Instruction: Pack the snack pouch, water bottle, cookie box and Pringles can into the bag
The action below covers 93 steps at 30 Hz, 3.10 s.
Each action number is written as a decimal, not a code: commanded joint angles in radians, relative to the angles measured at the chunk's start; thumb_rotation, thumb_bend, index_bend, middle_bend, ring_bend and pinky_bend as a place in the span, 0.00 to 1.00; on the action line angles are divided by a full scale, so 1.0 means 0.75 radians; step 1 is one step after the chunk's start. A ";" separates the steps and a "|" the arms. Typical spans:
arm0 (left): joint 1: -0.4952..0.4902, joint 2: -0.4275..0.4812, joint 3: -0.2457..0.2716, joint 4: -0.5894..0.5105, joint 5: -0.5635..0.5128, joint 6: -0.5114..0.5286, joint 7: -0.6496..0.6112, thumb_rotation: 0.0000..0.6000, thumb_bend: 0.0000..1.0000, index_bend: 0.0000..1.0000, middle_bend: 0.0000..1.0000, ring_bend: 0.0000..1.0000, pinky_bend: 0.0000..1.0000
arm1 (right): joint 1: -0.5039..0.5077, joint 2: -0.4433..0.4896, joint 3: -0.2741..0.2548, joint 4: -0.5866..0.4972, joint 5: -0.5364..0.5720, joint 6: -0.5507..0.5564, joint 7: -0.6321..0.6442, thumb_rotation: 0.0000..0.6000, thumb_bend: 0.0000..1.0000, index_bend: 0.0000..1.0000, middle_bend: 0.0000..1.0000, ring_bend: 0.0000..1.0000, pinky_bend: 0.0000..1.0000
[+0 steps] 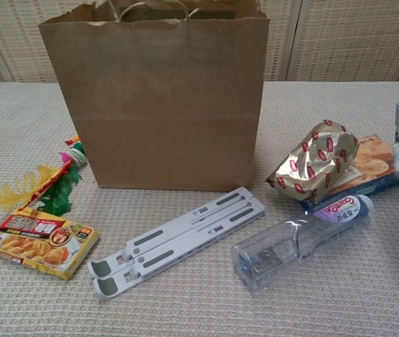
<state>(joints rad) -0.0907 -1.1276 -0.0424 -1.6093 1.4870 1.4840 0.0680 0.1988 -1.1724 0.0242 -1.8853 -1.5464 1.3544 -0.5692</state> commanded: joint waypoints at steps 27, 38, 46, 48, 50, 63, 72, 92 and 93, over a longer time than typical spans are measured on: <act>-0.012 0.007 -0.004 -0.001 -0.011 -0.023 -0.018 1.00 0.36 0.00 0.00 0.00 0.00 | 0.896 -0.192 0.661 -0.295 0.882 -0.043 -0.673 1.00 0.46 0.78 0.60 0.61 0.70; -0.014 0.010 -0.003 0.006 -0.006 -0.023 -0.039 1.00 0.36 0.00 0.00 0.00 0.00 | 1.102 -0.460 0.530 -0.137 0.991 0.047 -0.842 1.00 0.46 0.75 0.60 0.61 0.69; -0.014 0.010 -0.002 0.007 -0.006 -0.023 -0.040 1.00 0.36 0.00 0.00 0.00 0.00 | 1.115 -0.467 0.523 -0.141 1.090 0.117 -0.857 1.00 0.25 0.30 0.46 0.43 0.57; -0.014 0.010 -0.002 0.006 -0.006 -0.023 -0.038 1.00 0.36 0.00 0.00 0.00 0.00 | 1.112 -0.458 0.523 -0.147 1.091 0.130 -0.841 1.00 0.18 0.10 0.37 0.34 0.53; -0.014 0.009 -0.002 0.005 -0.007 -0.022 -0.034 1.00 0.36 0.00 0.00 0.00 0.00 | 1.108 -0.448 0.521 -0.153 1.085 0.143 -0.827 1.00 0.15 0.01 0.30 0.29 0.49; -0.014 0.008 -0.003 0.001 -0.011 -0.022 -0.024 1.00 0.35 0.00 0.00 0.00 0.00 | 1.102 -0.401 0.498 -0.189 1.081 0.177 -0.778 1.00 0.13 0.00 0.15 0.21 0.33; -0.014 0.008 -0.003 0.004 -0.011 -0.022 -0.027 1.00 0.35 0.00 0.00 0.00 0.00 | 0.965 -0.228 0.434 -0.353 0.907 0.224 -0.603 1.00 0.13 0.00 0.15 0.19 0.31; -0.012 0.001 -0.007 -0.010 -0.021 -0.015 0.015 1.00 0.36 0.00 0.00 0.00 0.00 | 0.694 0.077 -0.071 -0.175 0.780 -0.376 -0.199 1.00 0.02 0.00 0.03 0.00 0.05; -0.012 0.001 -0.007 -0.010 -0.021 -0.016 0.014 1.00 0.36 0.00 0.00 0.00 0.00 | 0.709 0.065 -0.066 -0.164 0.803 -0.396 -0.215 1.00 0.02 0.00 0.03 0.00 0.05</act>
<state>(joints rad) -0.0996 -1.1271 -0.0476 -1.6167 1.4713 1.4720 0.0786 0.7058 -1.1015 -0.0184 -2.0332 -0.9769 1.0935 -0.7074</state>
